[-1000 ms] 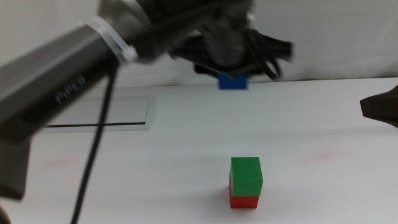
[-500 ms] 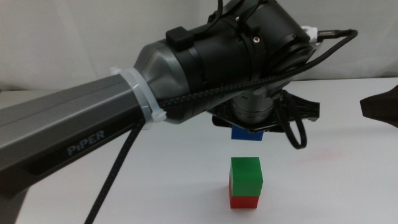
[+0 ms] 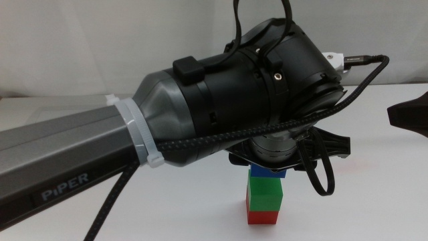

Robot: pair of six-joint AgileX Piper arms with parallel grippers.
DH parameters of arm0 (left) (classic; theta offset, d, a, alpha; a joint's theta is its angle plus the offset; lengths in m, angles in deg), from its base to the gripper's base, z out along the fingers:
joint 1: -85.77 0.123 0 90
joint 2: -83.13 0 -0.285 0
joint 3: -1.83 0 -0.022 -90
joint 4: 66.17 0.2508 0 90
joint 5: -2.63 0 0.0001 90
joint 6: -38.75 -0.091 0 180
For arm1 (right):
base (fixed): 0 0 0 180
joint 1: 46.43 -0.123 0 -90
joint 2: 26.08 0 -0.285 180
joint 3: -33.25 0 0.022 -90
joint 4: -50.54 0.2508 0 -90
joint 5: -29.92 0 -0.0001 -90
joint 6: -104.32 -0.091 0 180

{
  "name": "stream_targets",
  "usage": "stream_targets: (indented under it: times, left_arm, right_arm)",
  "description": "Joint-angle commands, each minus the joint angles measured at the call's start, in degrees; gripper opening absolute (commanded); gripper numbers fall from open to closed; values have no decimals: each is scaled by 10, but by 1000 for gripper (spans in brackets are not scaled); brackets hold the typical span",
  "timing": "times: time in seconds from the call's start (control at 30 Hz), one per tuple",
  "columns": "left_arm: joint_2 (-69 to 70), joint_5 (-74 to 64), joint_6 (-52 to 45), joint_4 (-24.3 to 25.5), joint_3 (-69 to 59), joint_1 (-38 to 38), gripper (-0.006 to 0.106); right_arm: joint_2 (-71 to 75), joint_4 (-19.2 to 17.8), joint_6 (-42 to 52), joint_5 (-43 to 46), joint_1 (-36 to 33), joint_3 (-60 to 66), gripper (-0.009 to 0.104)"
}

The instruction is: Stack red cubes first, then green, then blue cubes in a specific spot.

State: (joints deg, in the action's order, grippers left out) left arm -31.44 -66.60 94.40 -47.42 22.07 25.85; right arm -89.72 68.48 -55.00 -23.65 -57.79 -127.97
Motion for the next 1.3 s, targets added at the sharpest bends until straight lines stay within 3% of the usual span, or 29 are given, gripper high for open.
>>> stream_targets:
  times: [0.0, 1.27]
  left_arm:
    - [6, 5, 24, 2, -4, -3, -3]
    - [2, 72, 82, -7, -58, -7, -3]
  right_arm:
    - [2, 2, 4, 1, 3, 3, 103]
    - [2, 2, 4, 3, 3, 3, 103]
